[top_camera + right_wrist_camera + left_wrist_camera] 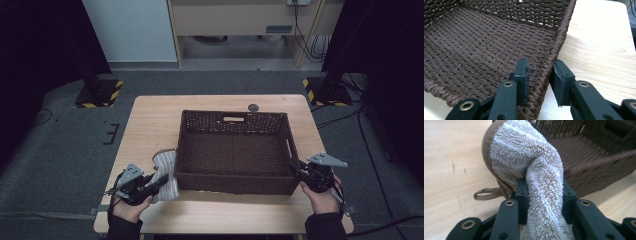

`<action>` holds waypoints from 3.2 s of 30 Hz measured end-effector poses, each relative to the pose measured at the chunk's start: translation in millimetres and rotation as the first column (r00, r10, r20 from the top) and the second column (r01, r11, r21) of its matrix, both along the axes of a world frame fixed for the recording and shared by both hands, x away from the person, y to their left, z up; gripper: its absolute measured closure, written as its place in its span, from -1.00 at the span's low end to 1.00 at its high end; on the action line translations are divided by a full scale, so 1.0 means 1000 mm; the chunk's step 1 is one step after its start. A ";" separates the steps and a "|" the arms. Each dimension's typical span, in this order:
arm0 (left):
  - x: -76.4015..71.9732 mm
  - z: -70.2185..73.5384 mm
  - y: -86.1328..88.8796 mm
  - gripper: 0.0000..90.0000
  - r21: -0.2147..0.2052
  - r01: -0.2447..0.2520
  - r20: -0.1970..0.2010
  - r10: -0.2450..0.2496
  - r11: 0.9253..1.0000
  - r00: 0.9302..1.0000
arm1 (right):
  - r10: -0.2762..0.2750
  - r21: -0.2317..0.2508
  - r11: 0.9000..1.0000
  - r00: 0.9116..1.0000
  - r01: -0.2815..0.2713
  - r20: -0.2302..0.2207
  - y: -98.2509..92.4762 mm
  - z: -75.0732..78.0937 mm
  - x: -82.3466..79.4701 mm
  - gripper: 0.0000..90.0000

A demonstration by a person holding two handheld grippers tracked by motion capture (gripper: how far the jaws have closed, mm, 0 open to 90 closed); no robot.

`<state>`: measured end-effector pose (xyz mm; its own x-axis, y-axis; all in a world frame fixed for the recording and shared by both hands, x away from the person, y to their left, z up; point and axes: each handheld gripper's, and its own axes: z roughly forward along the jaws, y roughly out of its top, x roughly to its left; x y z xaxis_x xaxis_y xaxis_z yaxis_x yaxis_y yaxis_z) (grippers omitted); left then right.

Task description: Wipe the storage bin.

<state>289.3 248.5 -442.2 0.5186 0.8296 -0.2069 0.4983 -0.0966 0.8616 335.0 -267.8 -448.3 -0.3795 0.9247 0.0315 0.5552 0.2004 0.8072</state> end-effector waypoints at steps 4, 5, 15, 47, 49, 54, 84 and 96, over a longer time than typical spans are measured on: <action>-0.007 0.010 -0.003 0.49 -0.010 0.009 0.038 -0.009 1.000 0.999 | -0.001 0.000 1.000 1.000 0.001 -0.001 0.000 0.000 0.000 0.52; -0.008 0.010 -0.004 0.49 0.002 0.008 0.038 -0.008 1.000 0.999 | -0.001 -0.001 1.000 1.000 0.001 0.000 0.000 0.000 0.000 0.52; 0.004 -0.031 -0.011 0.48 0.091 -0.002 -0.070 0.009 0.996 0.998 | -0.001 0.000 1.000 1.000 0.001 0.000 0.000 0.000 0.000 0.52; 0.022 -0.023 0.042 0.44 0.140 -0.200 -0.065 0.211 0.970 0.975 | -0.002 0.007 1.000 1.000 0.002 0.002 0.000 -0.002 0.001 0.51; 0.024 -0.026 0.048 0.44 0.147 -0.214 -0.076 0.227 0.966 0.971 | -0.003 0.008 1.000 1.000 0.003 0.002 0.000 -0.002 0.001 0.51; 0.031 -0.036 0.059 0.44 0.179 -0.241 -0.099 0.261 0.954 0.960 | -0.007 0.011 1.000 1.000 0.007 0.000 0.000 -0.002 0.001 0.51; 0.043 -0.056 0.061 0.04 0.291 -0.247 -0.103 0.287 0.924 0.952 | -0.014 0.011 1.000 1.000 0.013 0.010 0.000 -0.002 0.002 0.43; 0.033 -0.029 0.057 -0.05 0.203 -0.273 -0.011 0.281 0.940 0.960 | -0.021 0.016 1.000 1.000 0.021 0.007 0.000 0.001 0.001 0.53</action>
<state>321.9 305.6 -471.7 0.2576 0.9654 -0.0397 0.5624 -0.1164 0.8186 336.2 -268.1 -447.4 -0.3606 0.9317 0.0441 0.5536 0.1758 0.8140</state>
